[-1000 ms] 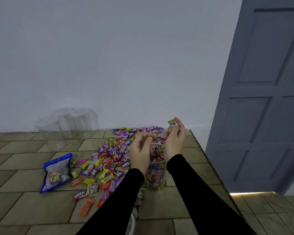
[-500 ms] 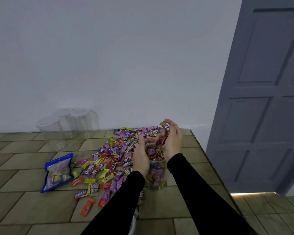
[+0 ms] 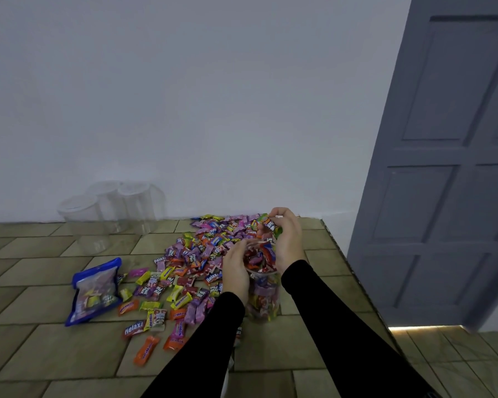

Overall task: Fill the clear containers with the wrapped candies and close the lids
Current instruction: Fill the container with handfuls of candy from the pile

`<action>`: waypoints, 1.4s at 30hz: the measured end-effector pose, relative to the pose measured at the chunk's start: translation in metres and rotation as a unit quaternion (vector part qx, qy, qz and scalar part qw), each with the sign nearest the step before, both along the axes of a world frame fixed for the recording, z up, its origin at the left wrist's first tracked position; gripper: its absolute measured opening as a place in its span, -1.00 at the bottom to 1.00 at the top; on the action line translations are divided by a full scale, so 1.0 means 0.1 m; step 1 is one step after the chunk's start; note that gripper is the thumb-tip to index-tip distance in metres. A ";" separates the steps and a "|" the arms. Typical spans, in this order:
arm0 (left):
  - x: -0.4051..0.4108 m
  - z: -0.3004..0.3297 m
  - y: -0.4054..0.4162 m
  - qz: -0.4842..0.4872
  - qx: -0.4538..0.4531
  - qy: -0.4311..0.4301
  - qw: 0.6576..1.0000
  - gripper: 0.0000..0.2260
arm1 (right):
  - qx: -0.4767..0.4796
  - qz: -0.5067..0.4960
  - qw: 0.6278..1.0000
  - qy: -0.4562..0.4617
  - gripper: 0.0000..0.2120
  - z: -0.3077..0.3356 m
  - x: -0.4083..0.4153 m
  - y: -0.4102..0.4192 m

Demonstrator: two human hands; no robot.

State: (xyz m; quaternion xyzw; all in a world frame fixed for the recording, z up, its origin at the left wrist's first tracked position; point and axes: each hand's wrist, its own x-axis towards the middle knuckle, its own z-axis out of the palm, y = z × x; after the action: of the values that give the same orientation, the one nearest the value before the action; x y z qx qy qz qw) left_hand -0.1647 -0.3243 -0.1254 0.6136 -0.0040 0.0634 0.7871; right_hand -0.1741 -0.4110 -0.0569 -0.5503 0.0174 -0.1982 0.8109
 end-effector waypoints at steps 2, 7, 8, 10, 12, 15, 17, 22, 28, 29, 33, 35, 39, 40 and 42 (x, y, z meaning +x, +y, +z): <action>-0.03 0.02 -0.01 0.001 0.007 -0.006 1.000 -0.62 | -0.007 -0.011 1.000 0.006 -0.79 -0.03 0.03 0.01; -0.02 0.01 0.00 -0.033 -0.066 0.048 0.996 -0.52 | -0.011 0.006 1.000 0.012 -0.78 -0.03 0.02 0.03; -0.01 0.00 0.01 -0.048 -0.069 0.061 0.995 -0.44 | -0.007 0.016 1.000 0.004 -0.76 -0.02 0.00 0.03; 0.00 -0.01 0.02 -0.067 -0.057 0.062 0.994 -0.29 | -0.009 0.025 1.000 -0.008 -0.75 0.01 -0.01 0.03; 0.00 -0.01 0.03 -0.073 -0.056 0.066 0.994 -0.18 | -0.031 0.023 0.999 -0.009 -0.80 0.01 -0.01 0.04; 0.03 -0.08 0.02 -0.062 -0.067 0.084 0.992 -0.11 | -0.074 0.016 0.997 -0.024 -0.89 0.02 -0.01 0.05; 0.12 -0.23 0.00 -0.058 -0.074 0.089 0.992 -0.11 | -0.144 0.007 0.989 -0.036 -0.81 0.02 -0.02 0.03; 0.10 -0.17 0.02 -0.075 -0.049 0.089 0.992 -0.14 | -0.536 0.025 0.843 -0.030 -0.85 0.14 -0.08 -0.13; -0.03 0.03 0.02 -0.060 -0.056 0.076 0.994 -0.43 | -0.730 0.135 0.664 0.090 -0.70 0.32 -0.25 -0.11; -0.03 0.02 0.01 -0.059 -0.047 0.071 0.995 -0.43 | -0.751 0.124 0.643 0.091 -0.69 0.31 -0.24 -0.09; -0.02 0.01 0.00 -0.049 -0.047 0.071 0.995 -0.40 | -0.791 0.118 0.592 0.105 -0.70 0.28 -0.20 -0.03; -0.03 0.01 -0.01 -0.050 -0.041 0.060 0.996 -0.41 | -0.787 0.127 0.592 0.114 -0.71 0.26 -0.17 -0.03; -0.05 0.02 -0.02 -0.040 -0.036 0.057 0.997 -0.45 | -0.763 0.126 0.620 0.134 -0.74 0.21 -0.10 -0.06; -0.04 0.02 -0.01 -0.044 -0.034 0.056 0.997 -0.44 | -0.757 0.128 0.626 0.138 -0.74 0.21 -0.09 -0.07; -0.02 0.03 0.00 -0.046 -0.040 0.055 0.997 -0.44 | -0.746 0.135 0.637 0.142 -0.73 0.24 -0.08 -0.07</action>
State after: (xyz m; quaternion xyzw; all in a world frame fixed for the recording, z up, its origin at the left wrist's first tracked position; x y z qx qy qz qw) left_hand -0.1669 -0.3241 -0.1226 0.5835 0.0135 -0.0069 0.8120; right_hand -0.1818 -0.4183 -0.0330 -0.9856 -0.0962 0.0485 0.1302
